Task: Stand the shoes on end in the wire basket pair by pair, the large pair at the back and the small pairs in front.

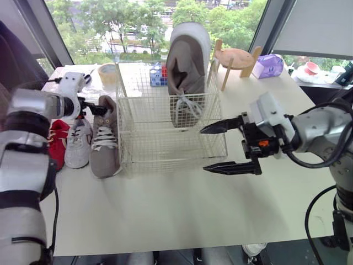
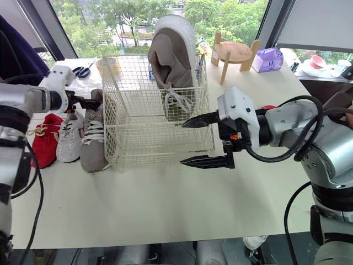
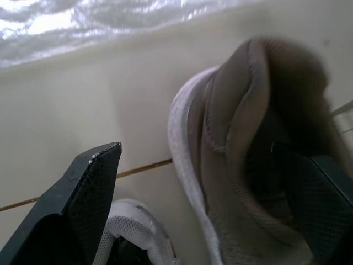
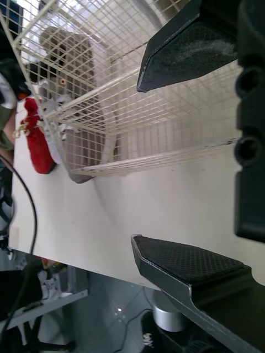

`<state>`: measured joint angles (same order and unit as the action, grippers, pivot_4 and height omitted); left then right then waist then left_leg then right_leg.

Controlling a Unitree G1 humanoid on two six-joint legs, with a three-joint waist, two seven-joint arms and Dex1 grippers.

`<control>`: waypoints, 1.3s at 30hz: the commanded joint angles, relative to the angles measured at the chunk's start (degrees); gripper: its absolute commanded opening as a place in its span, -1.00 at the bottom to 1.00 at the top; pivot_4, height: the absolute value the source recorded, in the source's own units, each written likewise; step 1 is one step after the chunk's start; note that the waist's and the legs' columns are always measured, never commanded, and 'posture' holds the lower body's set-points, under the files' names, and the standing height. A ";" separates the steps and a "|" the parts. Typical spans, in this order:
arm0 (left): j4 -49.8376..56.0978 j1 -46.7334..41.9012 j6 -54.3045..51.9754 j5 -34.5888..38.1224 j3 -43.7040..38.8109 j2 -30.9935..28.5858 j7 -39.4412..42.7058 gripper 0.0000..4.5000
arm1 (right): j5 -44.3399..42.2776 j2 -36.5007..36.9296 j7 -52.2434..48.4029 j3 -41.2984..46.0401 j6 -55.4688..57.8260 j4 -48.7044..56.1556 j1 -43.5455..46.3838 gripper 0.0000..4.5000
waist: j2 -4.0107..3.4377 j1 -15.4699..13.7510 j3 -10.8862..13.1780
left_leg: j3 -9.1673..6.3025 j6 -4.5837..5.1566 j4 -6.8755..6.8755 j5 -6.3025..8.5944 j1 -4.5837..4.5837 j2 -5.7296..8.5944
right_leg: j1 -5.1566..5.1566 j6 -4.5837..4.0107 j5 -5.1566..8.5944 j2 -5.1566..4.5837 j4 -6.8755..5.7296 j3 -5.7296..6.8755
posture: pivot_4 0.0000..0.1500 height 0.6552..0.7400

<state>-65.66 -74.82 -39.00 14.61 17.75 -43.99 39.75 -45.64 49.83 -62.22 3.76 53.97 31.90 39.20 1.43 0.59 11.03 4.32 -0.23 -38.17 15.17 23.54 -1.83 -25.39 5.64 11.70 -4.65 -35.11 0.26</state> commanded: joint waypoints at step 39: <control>66.40 6.00 21.73 -1.61 -32.29 20.69 -37.95 -0.97 | -2.79 0.90 2.29 -4.02 -2.00 -7.32 6.52 1.00 | 0.53 -1.05 0.12 | -0.09 0.22 -0.96 0.12 0.39 -0.01 | 0.11 0.43 -0.33 -0.06 -0.09 0.03 | 1.00 1.00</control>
<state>-0.40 -67.96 -21.71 14.48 -14.52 -23.52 2.86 -48.34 50.59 -60.27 -1.82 52.17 24.16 44.92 1.96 -0.46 11.16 4.23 -0.01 -39.12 15.29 23.92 -1.85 -25.31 6.07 11.37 -4.69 -35.22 0.28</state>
